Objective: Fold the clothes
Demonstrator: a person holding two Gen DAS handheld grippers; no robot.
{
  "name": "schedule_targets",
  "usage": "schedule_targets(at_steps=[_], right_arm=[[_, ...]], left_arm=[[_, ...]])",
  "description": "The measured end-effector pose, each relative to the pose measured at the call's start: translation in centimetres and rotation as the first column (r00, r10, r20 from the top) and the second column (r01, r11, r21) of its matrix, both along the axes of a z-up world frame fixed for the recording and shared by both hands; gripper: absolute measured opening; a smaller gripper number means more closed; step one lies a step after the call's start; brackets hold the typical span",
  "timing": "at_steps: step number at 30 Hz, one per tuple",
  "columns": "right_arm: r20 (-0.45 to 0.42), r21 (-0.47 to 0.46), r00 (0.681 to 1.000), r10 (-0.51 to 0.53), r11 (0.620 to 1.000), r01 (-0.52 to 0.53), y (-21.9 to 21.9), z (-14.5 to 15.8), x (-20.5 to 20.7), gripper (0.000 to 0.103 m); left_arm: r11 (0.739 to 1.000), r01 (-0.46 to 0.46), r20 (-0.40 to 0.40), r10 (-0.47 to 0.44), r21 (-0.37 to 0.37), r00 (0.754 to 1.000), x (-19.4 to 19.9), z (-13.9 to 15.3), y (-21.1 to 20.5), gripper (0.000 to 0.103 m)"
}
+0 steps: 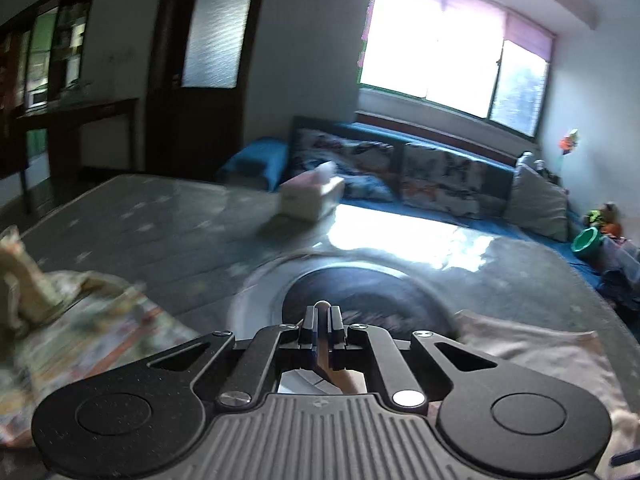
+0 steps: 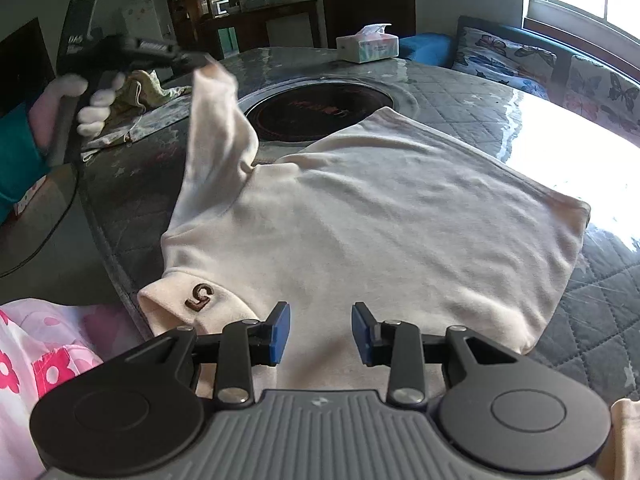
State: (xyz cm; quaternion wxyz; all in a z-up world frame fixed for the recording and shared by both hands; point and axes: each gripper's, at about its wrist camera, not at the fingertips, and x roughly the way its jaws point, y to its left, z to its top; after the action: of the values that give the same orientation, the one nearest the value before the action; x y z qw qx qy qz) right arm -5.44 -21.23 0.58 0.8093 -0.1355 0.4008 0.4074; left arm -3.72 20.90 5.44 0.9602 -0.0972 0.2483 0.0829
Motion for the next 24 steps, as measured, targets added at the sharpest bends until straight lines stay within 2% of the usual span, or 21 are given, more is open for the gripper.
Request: schedule_targets(at_steps=[2, 6, 9, 13, 17, 21, 23, 24], right_arm=[[0.000, -0.011, 1.000, 0.001, 1.000, -0.001, 0.3, -0.1, -0.1, 0.034], [0.005, -0.015, 1.000, 0.018, 1.000, -0.018, 1.0, 0.1, -0.5, 0.034], [0.009, 0.002, 0.996, 0.085, 0.996, -0.085, 2.6, 0.9, -1.2, 0.034], [0.015, 0.020, 0.978, 0.210, 0.977, -0.211, 5.7, 1.7, -1.8, 0.034], [0.020, 0.008, 0.947, 0.319, 0.948, -0.319, 9.3, 1.2, -2.2, 0.034], [0.033, -0.032, 0.936, 0.351, 0.936, -0.350, 11.8, -0.1, -2.5, 0.032], [0.033, -0.058, 0.936, 0.350, 0.936, -0.348, 12.4, -0.8, -2.5, 0.021], [0.030, -0.062, 0.934, 0.355, 0.933, -0.353, 12.6, -1.1, -2.5, 0.020]], left_arm=[[1.000, -0.027, -0.030, 0.027, 0.016, 0.999, -0.2, -1.1, 0.9, 0.005], [0.999, -0.049, -0.086, 0.049, 0.003, 0.995, 0.0, -3.2, 2.2, 0.005], [0.999, -0.050, -0.101, 0.050, 0.003, 0.994, 0.1, -3.9, 2.3, 0.005], [0.999, -0.053, -0.081, 0.052, -0.010, 0.995, -0.1, -3.6, 2.8, 0.005], [0.999, -0.047, -0.047, 0.047, -0.017, 0.998, -0.5, -2.9, 2.9, 0.005], [0.999, -0.036, -0.009, 0.036, -0.017, 0.999, -1.1, -1.7, 2.6, 0.005], [1.000, -0.025, 0.013, 0.025, -0.014, 1.000, -1.4, -1.1, 2.4, 0.004], [1.000, -0.021, 0.025, 0.021, -0.011, 0.999, -1.5, -0.8, 2.3, 0.004]])
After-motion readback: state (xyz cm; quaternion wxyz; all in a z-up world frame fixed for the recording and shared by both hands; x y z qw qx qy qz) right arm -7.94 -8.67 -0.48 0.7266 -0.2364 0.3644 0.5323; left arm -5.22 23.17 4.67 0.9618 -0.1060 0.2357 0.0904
